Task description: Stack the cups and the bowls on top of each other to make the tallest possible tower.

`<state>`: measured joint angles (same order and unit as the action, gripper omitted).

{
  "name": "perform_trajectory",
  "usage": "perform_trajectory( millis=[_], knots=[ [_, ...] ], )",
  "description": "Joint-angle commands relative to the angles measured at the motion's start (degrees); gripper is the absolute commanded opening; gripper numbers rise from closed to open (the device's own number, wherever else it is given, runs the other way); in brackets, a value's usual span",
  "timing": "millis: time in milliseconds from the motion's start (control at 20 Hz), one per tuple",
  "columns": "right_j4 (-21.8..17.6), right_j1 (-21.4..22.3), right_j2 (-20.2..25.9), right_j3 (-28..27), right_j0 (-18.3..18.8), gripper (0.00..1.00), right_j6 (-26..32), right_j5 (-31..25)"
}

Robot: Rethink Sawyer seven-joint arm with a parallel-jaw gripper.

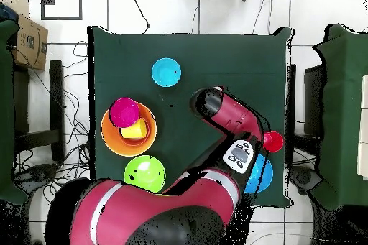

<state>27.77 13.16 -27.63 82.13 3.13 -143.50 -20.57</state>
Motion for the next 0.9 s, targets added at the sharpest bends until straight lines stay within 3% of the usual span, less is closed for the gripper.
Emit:
perform_trajectory(
  millis=[50, 900],
  knots=[
    [1.32, -2.22, 10.16, 4.12, -0.15, 1.0, -8.33, 1.52],
    [0.56, 2.04, 9.06, 7.87, -0.86, 1.0, -7.14, -1.96]
  ],
)
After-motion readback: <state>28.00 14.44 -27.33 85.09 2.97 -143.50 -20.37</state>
